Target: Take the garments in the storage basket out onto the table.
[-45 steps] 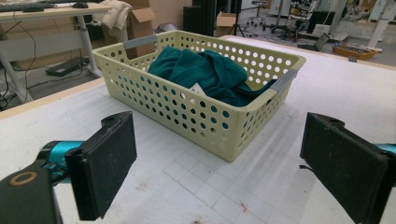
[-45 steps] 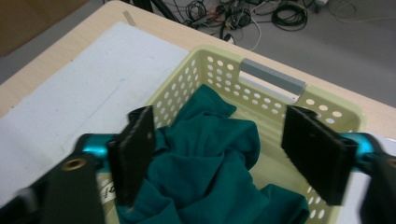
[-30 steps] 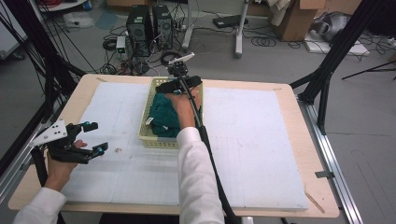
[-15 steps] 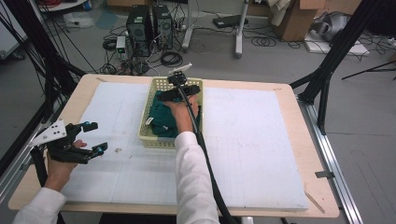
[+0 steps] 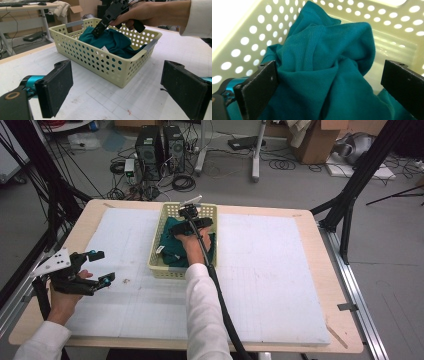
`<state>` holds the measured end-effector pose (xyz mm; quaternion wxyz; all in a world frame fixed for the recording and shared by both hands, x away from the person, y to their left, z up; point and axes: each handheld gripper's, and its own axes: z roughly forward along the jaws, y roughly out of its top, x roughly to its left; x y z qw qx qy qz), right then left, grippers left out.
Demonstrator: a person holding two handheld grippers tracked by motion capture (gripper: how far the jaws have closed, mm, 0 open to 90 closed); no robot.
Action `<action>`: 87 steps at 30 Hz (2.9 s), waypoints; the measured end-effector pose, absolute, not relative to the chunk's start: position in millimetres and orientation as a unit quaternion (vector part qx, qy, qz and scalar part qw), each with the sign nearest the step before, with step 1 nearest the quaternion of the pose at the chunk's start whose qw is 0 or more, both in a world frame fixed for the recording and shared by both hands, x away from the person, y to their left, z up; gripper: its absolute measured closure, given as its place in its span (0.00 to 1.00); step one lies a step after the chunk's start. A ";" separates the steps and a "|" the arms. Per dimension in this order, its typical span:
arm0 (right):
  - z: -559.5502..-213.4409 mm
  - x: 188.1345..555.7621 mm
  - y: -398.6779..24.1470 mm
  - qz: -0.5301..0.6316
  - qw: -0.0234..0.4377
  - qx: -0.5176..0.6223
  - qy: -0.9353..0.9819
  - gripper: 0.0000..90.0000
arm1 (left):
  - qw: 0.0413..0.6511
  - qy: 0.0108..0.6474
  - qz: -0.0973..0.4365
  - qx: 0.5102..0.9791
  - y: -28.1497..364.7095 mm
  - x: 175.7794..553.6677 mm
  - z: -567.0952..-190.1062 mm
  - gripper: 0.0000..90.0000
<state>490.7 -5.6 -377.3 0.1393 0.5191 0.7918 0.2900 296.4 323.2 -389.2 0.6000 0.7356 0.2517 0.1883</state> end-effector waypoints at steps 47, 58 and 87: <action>-421.1 502.6 -7.2 0.270 0.061 0.546 0.791 0.32 | 0.607 0.254 0.191 0.728 324.8 293.9 -388.2 0.12; -418.2 501.9 -7.2 0.272 0.040 0.537 0.798 0.55 | 0.607 0.255 0.187 0.729 325.0 294.8 -388.5 0.12; -370.5 488.5 -9.7 0.309 0.079 0.479 0.818 0.68 | 0.604 0.260 0.187 0.730 326.1 295.3 -388.7 0.12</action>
